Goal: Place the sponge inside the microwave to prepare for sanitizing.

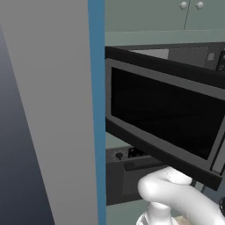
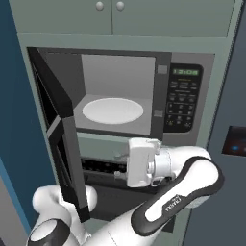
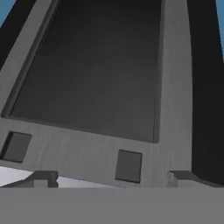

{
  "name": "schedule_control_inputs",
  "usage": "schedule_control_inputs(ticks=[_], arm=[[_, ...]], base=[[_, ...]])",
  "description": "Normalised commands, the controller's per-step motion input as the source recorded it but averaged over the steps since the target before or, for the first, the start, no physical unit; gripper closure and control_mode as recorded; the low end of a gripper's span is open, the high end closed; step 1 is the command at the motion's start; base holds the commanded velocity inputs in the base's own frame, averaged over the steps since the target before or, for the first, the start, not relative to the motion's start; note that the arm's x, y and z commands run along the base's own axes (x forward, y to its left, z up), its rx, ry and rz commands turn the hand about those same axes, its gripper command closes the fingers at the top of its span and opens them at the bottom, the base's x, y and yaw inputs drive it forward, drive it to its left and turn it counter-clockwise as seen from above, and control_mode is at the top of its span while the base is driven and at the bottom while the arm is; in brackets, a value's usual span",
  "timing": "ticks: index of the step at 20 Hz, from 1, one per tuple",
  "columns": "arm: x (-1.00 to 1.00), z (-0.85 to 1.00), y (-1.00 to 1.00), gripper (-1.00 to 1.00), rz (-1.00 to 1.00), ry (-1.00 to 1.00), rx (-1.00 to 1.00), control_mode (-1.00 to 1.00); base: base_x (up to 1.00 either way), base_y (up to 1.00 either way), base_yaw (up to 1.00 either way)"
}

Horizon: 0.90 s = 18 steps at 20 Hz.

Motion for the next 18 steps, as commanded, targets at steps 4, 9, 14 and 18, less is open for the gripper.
schedule_control_inputs(ticks=[4,9,14,18], arm=[[0.03,0.00,0.37,-1.00,0.00,0.00,0.02,-1.00],[-0.02,0.00,0.47,-1.00,0.00,0.00,0.02,-1.00],[-0.40,0.11,0.48,-1.00,-0.02,0.00,0.00,-1.00],[-0.84,0.06,0.35,-1.00,-0.01,0.00,0.00,-1.00]], base=[[0.00,0.00,0.00],[0.00,0.00,0.00],[0.00,0.00,0.00],[0.00,0.00,0.00]])
